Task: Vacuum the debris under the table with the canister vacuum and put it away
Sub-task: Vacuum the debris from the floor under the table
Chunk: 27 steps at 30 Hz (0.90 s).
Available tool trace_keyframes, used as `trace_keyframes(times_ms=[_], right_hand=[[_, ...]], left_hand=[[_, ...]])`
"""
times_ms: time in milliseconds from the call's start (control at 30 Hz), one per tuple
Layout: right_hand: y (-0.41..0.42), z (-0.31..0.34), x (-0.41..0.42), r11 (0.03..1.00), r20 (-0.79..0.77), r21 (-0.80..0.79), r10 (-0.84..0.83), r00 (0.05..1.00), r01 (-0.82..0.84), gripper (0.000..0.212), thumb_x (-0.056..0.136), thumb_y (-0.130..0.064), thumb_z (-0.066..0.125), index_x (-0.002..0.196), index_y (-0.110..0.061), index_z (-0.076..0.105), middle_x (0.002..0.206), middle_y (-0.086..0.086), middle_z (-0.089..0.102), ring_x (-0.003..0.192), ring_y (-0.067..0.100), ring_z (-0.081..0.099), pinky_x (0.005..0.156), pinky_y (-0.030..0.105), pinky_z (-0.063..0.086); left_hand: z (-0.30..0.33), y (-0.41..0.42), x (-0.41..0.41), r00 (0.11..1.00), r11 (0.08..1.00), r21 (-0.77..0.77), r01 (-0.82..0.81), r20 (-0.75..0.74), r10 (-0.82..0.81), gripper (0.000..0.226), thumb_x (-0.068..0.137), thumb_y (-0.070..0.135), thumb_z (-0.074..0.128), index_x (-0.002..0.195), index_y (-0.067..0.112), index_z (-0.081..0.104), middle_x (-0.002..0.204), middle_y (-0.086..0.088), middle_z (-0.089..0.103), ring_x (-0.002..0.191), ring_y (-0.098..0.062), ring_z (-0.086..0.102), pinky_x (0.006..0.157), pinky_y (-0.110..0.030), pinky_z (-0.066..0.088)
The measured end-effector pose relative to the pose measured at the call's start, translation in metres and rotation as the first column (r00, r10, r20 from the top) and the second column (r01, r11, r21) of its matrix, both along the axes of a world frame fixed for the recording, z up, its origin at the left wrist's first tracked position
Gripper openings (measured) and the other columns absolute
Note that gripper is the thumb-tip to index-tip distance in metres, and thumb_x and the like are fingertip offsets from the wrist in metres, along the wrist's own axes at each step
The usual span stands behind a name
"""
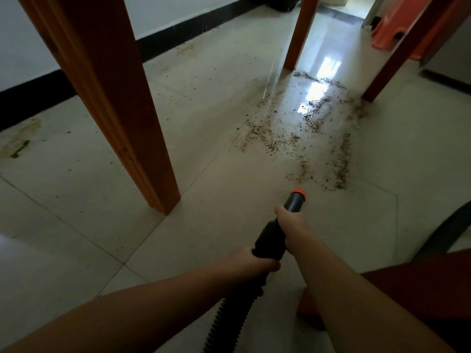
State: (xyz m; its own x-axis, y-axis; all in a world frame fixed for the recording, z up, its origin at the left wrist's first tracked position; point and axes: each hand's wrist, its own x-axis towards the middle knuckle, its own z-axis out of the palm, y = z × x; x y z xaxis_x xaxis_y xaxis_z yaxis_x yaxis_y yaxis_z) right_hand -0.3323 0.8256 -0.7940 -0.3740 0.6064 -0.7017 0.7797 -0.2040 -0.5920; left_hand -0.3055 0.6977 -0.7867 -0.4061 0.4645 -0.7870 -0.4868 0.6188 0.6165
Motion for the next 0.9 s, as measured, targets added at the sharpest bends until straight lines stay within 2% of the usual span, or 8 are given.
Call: trace_keyframes(times_ms=[133,300,400,567,700,767,900], right_hand=[[0.001,0.002,0.003,0.999,0.010,-0.021,-0.042,0.999,0.042,0.054,0.092,-0.028,0.055,0.136,-0.002,0.039,0.125,0.021,0.053,0.112,0.038,0.055,0.086,0.044,0.046],[-0.030,0.005,-0.017,0.993,-0.058,-0.065,0.098,0.994,-0.101,0.055,0.089,-0.025,0.058,0.135,-0.004,0.039,0.124,0.018,0.053,0.111,0.036,0.055,0.093,0.045,0.049],[-0.045,0.005,-0.021,0.984,-0.063,-0.102,0.142,0.988,-0.148,0.053,0.089,-0.027,0.057,0.134,-0.007,0.038,0.123,0.017,0.053,0.109,0.035,0.055,0.092,0.044,0.050],[-0.029,0.001,0.000,0.996,-0.029,-0.085,0.035,0.999,-0.037,0.053,0.090,-0.028,0.056,0.135,-0.005,0.039,0.125,0.019,0.053,0.111,0.037,0.056,0.091,0.044,0.049],[0.004,0.006,0.003,0.989,0.003,-0.093,-0.113,0.994,0.113,0.057,0.091,-0.030,0.056,0.138,-0.003,0.037,0.128,0.022,0.052,0.112,0.039,0.055,0.089,0.045,0.048],[0.018,0.007,-0.005,0.982,0.006,-0.096,-0.165,0.986,0.165,0.060,0.090,-0.031,0.057,0.140,-0.004,0.037,0.129,0.021,0.052,0.113,0.039,0.054,0.093,0.046,0.048],[0.036,0.002,-0.028,0.983,-0.016,-0.090,-0.164,0.986,0.162,0.056,0.088,-0.031,0.059,0.135,-0.007,0.039,0.125,0.020,0.055,0.109,0.039,0.057,0.095,0.049,0.049]], left_hand=[[0.002,-0.003,0.001,0.999,1.000,0.011,-0.008,-0.032,0.008,0.033,0.083,0.026,0.067,0.108,0.010,0.053,0.071,-0.007,0.057,0.050,-0.017,0.057,0.044,-0.024,0.049],[0.003,-0.024,0.004,0.985,0.985,-0.002,-0.170,-0.039,0.170,0.015,0.084,0.020,0.064,0.082,0.009,0.054,0.065,-0.008,0.054,0.046,-0.020,0.055,0.045,-0.024,0.046],[0.006,-0.035,0.006,0.980,0.981,-0.015,-0.192,-0.055,0.191,0.015,0.085,0.017,0.063,0.079,0.009,0.052,0.065,-0.010,0.051,0.049,-0.022,0.052,0.043,-0.025,0.044],[0.013,-0.027,0.011,0.996,0.996,-0.032,-0.083,-0.027,0.082,0.015,0.084,0.019,0.065,0.087,0.010,0.053,0.069,-0.008,0.052,0.051,-0.019,0.053,0.046,-0.026,0.047],[0.011,0.000,0.001,0.995,0.999,-0.046,0.006,-0.096,-0.011,0.035,0.082,0.026,0.067,0.109,0.011,0.053,0.074,-0.007,0.058,0.053,-0.016,0.057,0.043,-0.023,0.048],[0.009,0.015,-0.011,0.993,0.999,-0.048,0.012,-0.113,-0.017,0.042,0.080,0.029,0.069,0.115,0.010,0.052,0.076,-0.007,0.059,0.054,-0.016,0.059,0.043,-0.023,0.048],[0.005,0.033,-0.027,0.991,0.999,0.034,-0.040,-0.128,0.044,0.033,0.081,0.025,0.069,0.106,0.008,0.056,0.073,-0.008,0.058,0.054,-0.019,0.058,0.047,-0.025,0.050]])
